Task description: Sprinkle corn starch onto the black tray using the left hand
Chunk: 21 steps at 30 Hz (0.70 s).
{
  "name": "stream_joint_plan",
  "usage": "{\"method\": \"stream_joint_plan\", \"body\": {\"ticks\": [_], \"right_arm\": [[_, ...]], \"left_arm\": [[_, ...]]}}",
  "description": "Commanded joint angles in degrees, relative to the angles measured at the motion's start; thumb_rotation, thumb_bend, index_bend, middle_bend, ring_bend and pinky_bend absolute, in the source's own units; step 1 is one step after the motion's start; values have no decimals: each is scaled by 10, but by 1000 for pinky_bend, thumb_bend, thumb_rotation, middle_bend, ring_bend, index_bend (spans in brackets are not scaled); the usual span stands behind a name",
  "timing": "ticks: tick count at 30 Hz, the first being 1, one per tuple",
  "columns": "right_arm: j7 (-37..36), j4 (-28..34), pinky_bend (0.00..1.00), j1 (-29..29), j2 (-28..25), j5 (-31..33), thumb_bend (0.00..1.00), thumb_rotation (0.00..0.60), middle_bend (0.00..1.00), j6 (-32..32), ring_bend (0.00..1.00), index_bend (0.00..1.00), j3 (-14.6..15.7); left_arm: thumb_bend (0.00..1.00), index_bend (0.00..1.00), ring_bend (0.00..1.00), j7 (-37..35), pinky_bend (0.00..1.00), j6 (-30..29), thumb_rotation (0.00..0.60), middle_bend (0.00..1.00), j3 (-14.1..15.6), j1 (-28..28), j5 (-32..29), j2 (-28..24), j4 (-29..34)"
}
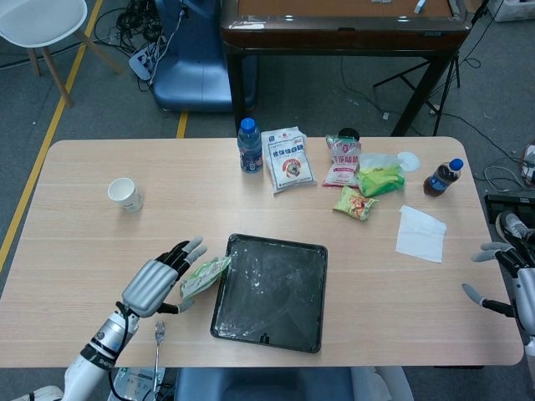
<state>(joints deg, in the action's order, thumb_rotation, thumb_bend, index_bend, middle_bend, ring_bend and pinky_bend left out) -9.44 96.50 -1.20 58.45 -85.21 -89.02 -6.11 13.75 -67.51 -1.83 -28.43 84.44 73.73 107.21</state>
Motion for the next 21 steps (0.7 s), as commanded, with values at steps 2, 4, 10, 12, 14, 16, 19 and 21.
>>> {"method": "stream_joint_plan", "body": {"ticks": [2,4,10,12,14,16,19,21], "right_arm": [[2,1,157,-3,-1,0,143,600,338,4,155,442,0],[3,3,157,-4,-2,-1,143,600,338,5,155,442,-1],[10,9,157,-10,-4,-2,143,600,338,13,155,442,0],[13,11,157,-12,-3,-1,144,600,338,16,155,442,-1],[17,14,157,-14,-4,-1,144,600,338,20,155,442,0],[21,16,157,-16,-4,-1,144,600,338,23,155,442,0],[26,20,157,-20,-7,-1,143,600,338,30,155,442,1],[28,23,157,-23,-10,-1,143,600,338,34,155,442,1]], "left_arm": [[188,0,34,-3,247,-20,600,0,-5,14,-5,-32,24],[188,0,34,-11,247,-30,600,0,-11,21,-15,-49,34],[188,0,36,-43,247,-45,600,0,-21,43,-54,-99,52],[187,0,37,-52,247,-53,600,0,-21,52,-63,-110,52],[187,0,39,-47,247,-66,600,0,-23,62,-74,-111,40],[188,0,40,-38,247,-77,600,0,-25,70,-87,-107,24],[188,0,43,-27,247,-102,600,0,-33,86,-114,-91,-8],[188,0,44,-18,247,-120,600,0,-38,98,-134,-78,-31]]}}
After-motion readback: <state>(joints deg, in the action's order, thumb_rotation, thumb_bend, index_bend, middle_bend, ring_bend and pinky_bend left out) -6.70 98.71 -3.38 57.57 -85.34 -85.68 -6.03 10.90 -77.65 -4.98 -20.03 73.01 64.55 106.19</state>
